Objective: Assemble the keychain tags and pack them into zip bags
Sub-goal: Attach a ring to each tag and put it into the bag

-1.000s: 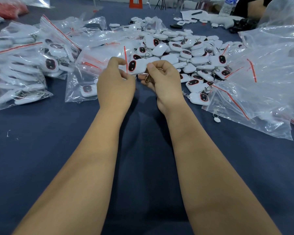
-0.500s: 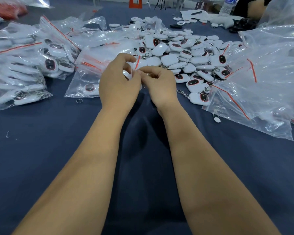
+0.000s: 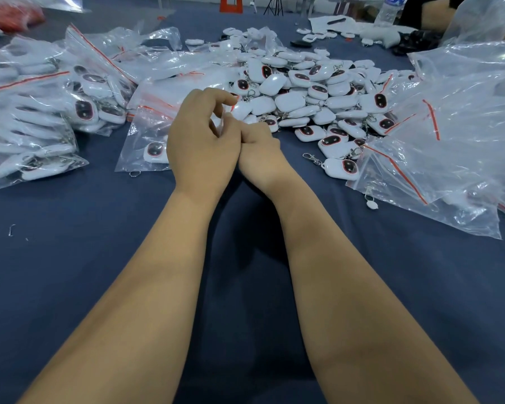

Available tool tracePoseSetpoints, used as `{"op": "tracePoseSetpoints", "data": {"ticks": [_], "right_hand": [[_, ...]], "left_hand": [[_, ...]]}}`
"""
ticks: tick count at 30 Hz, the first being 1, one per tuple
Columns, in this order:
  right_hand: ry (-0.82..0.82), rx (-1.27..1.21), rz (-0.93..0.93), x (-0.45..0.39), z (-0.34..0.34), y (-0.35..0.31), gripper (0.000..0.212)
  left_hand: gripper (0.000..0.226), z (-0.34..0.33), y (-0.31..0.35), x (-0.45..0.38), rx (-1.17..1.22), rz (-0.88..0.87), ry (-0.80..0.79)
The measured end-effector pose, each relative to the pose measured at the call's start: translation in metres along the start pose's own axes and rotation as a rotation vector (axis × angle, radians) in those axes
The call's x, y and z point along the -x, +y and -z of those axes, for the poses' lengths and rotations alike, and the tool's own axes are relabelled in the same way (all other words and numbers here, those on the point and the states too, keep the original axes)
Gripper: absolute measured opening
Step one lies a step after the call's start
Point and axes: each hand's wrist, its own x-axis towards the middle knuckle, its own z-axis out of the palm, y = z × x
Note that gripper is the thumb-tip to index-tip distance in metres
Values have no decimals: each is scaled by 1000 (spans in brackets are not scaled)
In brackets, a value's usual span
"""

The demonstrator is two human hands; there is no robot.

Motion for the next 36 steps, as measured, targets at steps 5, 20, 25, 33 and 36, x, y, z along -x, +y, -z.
{"op": "tracePoseSetpoints", "data": {"ticks": [5,20,25,33,36], "right_hand": [[82,-166,58,6,6,-6,28],[491,741,-286,3,34,16,36],[359,425,-34,1,30,16,49],[372,561,-168,-6,23,16,34],[374,545,-149,-7,23,19,32]], "left_hand": [[21,-2,-5,-1,-58,62,-56],[41,11,-21,-10,-403,204,-119],[34,12,-20,-10,-395,225,-56],[17,4,-11,-6,-109,50,-72],[21,0,-9,-3,7,114,-191]]}}
